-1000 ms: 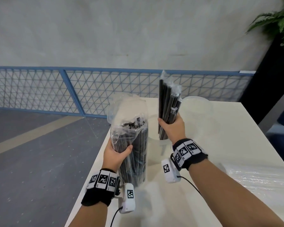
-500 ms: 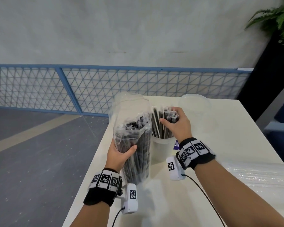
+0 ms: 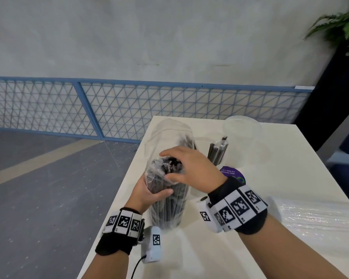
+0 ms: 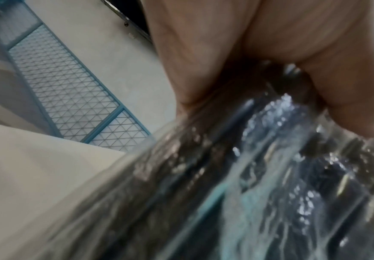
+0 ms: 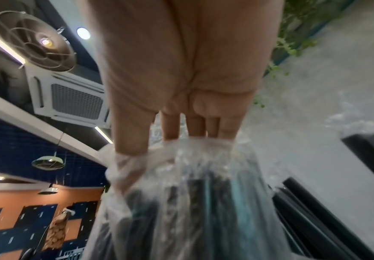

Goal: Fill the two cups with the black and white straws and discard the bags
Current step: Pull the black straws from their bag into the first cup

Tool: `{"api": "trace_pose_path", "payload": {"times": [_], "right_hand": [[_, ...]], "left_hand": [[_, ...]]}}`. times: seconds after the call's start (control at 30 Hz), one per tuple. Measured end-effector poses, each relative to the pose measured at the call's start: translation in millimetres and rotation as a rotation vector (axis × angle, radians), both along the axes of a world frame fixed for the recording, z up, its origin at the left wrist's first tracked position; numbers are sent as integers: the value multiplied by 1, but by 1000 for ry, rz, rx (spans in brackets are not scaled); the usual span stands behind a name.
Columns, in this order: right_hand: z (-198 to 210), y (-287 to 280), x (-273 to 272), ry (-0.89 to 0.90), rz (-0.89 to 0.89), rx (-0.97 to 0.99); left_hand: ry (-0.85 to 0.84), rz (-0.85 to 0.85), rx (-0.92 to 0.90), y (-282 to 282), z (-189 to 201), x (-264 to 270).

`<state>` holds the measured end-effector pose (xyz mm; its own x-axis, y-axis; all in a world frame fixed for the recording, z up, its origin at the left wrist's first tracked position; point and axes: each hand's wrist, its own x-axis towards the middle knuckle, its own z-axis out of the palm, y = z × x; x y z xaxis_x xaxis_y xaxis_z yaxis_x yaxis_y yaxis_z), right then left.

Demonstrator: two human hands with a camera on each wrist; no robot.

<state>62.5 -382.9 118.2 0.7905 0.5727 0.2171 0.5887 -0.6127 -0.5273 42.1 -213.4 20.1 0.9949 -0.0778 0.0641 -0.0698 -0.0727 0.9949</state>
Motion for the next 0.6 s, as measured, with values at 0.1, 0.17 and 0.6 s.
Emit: {"api": "trace_pose_path", "payload": {"times": [0.1,0.17,0.6], "right_hand": [[1,5,-3,-7,27,-177],[1,8,-3,-21,10,-215],[-1,11,-7,16,99,-219]], "left_hand": [[47,-40,-11,2,-3,-1],[66,-50,12,2,-4,-3],[155,-174,-4,3,-9,-3]]}}
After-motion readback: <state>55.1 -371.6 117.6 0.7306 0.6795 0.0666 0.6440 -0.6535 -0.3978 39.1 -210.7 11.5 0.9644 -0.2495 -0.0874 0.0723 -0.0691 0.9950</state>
